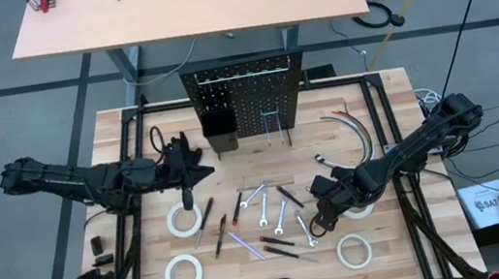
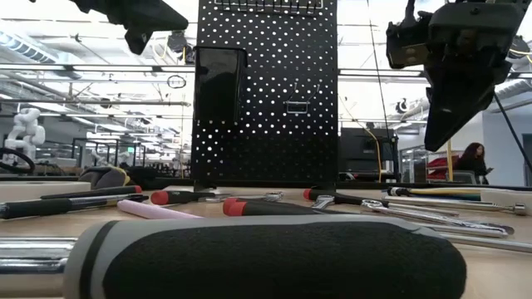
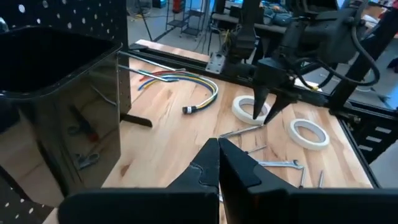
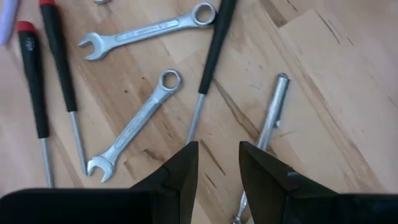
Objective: Hang tools onto peg board
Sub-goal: Put the silver magnetic rod into the black bin on the peg board
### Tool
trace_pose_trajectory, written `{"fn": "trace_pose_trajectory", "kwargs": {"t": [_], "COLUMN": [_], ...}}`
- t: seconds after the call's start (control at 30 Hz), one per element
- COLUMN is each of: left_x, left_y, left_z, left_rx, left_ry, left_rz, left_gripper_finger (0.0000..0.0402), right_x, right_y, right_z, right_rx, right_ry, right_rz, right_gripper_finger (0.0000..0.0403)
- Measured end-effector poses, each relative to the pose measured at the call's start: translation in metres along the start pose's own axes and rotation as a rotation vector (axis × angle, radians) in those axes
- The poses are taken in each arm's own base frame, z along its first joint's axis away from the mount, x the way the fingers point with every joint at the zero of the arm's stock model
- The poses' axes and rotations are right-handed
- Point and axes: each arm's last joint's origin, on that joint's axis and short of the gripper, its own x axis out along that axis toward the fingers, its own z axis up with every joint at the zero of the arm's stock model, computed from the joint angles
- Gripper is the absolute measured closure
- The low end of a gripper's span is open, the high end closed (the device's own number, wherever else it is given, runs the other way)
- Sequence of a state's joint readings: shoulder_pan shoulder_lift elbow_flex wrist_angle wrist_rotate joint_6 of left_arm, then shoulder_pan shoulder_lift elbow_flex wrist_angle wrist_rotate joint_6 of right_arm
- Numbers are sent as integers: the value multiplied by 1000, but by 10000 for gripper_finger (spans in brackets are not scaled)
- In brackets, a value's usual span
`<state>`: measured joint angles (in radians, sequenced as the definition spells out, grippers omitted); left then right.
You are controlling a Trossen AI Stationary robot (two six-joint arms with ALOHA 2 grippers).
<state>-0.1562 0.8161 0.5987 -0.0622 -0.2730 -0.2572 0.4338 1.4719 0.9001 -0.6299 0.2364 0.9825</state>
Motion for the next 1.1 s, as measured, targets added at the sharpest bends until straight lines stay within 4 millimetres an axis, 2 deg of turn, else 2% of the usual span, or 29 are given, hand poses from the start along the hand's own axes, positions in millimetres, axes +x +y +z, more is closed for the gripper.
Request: {"fn": "trace_pose_trajectory", "kwargs": {"t": [0.13, 0.23, 0.37, 0.5, 0.7, 0.9, 1.1], "left_x": [0, -1, -4, -13, -28, -21, -14], "left_y": [-1, -1, -4, -5, 5, 7, 15], "left_z": [-3, -12, -19, -20, -40, -57, -72], "left_rx": [-45, -75, -58, -42, -49, -51, -112], "left_ry": [44, 147, 213, 103, -27, -172, -144], "left_rz": [-39, -83, -115, -147, -156, -223, -164], "left_gripper_finger": [402, 402, 401, 401, 402, 402, 402], "right_x": [0, -1, -1, -1, -1, -1, 1], "right_y": [2, 4, 4, 4, 3, 3, 0], "right_z": [-1, -1, -1, -1, 0, 1, 5], "right_rx": [-11, -10, -4, 31, 42, 45, 71], "right_ry": [-5, -7, -11, -12, -41, -58, -66], "right_rz": [14, 27, 32, 31, 11, -3, -13], "right_gripper_finger": [293, 293, 293, 293, 293, 293, 293]}}
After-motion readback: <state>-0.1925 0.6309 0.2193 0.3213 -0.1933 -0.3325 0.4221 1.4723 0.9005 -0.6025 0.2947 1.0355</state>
